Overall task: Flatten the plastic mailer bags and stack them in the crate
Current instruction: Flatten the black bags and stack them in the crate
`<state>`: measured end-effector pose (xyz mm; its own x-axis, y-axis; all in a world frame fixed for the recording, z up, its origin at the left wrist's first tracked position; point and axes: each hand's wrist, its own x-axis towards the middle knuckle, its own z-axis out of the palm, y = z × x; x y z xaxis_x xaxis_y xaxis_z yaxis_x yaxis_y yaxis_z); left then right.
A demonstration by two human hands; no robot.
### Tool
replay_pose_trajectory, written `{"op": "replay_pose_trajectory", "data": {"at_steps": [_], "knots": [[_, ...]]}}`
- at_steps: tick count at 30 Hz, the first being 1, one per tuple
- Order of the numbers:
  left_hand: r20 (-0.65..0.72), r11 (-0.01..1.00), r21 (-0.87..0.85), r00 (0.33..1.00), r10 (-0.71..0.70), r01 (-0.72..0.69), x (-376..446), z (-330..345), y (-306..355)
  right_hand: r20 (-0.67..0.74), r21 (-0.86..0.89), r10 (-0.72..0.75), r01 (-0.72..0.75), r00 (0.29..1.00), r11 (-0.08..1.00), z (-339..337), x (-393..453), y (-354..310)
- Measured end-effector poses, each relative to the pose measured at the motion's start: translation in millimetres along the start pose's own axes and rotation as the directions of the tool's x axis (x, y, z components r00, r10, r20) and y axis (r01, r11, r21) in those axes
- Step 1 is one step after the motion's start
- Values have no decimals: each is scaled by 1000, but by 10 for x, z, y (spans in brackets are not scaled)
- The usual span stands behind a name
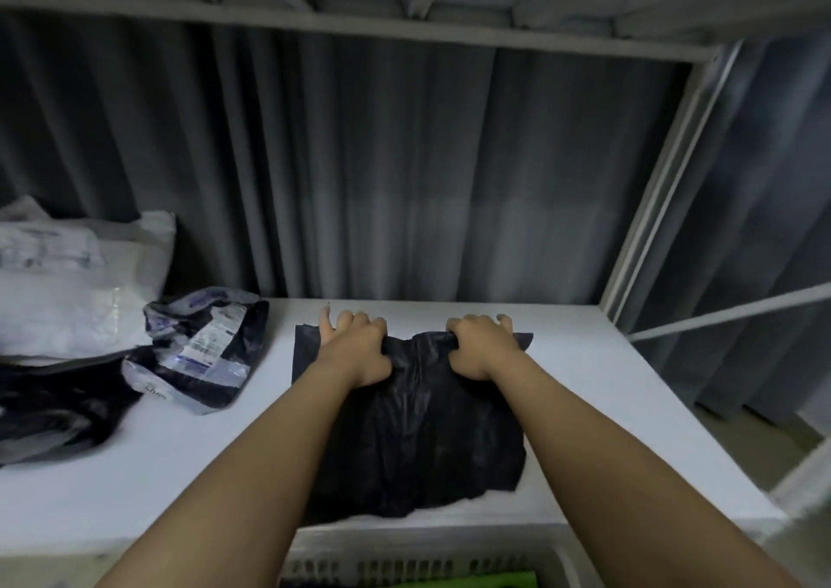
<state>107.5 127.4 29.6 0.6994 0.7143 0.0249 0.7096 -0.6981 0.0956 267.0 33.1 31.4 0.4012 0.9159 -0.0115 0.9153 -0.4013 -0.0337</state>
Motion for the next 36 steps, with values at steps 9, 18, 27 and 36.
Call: {"op": "replay_pose_trajectory", "data": {"at_steps": [9,18,27,36], "knots": [[-374,995,82,924,82,-55,-507,-377,25,-470,11,-11,19,882,1000,-256,-631,-6],[133,990,135,991,18,-36,-1326,646,-110,33,-158,-190,192,981,969,767,-1470,-337],[137,999,-13,989,-50,52,-1547,809,-336,-110,104,-20,32,994,994,953,-1645,-376],[81,948,-202,969,-232,244,-1644,1024,-514,-116,391,364,-294,924,872,1101,-1553,-170]]}}
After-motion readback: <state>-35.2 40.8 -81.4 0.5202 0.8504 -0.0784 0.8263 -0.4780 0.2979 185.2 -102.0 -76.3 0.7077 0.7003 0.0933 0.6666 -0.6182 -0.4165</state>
